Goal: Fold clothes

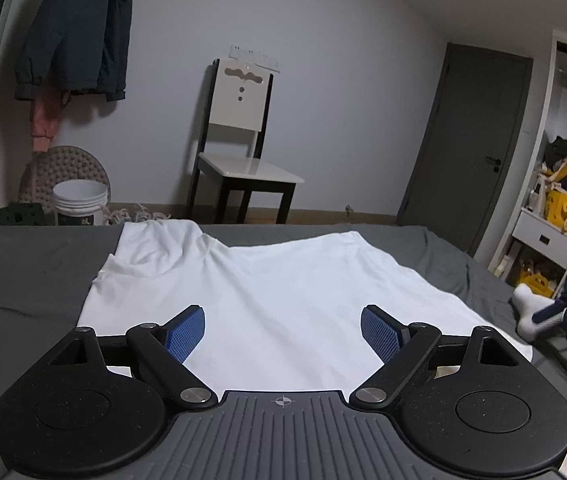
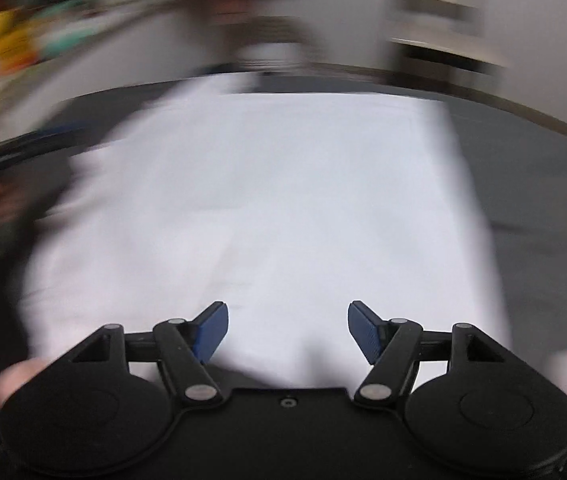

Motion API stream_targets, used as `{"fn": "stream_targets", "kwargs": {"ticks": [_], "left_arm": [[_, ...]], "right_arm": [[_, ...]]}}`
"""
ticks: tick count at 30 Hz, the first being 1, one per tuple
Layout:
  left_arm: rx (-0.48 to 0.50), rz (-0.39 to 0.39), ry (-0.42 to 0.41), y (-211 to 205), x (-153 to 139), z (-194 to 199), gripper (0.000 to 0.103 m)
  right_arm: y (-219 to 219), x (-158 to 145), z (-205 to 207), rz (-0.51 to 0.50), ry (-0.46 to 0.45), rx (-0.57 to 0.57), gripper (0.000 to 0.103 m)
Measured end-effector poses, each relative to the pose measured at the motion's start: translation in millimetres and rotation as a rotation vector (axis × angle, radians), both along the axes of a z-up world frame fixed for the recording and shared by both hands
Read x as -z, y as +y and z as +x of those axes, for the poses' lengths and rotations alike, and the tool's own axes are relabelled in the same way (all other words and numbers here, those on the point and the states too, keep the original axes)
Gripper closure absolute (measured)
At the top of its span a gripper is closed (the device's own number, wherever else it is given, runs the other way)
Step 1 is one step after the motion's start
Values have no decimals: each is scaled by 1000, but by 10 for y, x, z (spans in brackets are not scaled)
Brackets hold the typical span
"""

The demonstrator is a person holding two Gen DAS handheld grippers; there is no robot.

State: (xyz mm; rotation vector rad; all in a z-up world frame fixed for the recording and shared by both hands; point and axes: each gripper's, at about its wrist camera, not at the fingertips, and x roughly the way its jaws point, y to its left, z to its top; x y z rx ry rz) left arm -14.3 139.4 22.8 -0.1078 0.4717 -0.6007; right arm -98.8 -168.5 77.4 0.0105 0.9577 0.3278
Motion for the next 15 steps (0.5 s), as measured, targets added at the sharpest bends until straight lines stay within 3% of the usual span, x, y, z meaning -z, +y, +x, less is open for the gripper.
{"fn": "stream_targets", "kwargs": {"ticks": [3,7,8,9,11,13,15], "left_arm": [[-3,0,-3,4,-9,-19,17],[-16,-10,-8,36,-19,-31,17],[-18,-12,-8,44,-20,-31,17],[-20,-15,-9,52,-21,-31,17],[-19,-15,-13,60,-23,-32,17],[-17,-8,-19,61,-27,-34,17],[-13,8,-34,57,-47,-42,17]], "right_arm": [[585,89,6,24,15,-113,38],[923,349,78,-127,-3,-141,40],[923,413,105,-157,-3,-146,50],[886,445,121,-164,9,-146,72],[795,402,162,-113,24,-125,99],[685,271,187,-30,21,-91,99],[534,-38,110,48,-52,-55,99]]}}
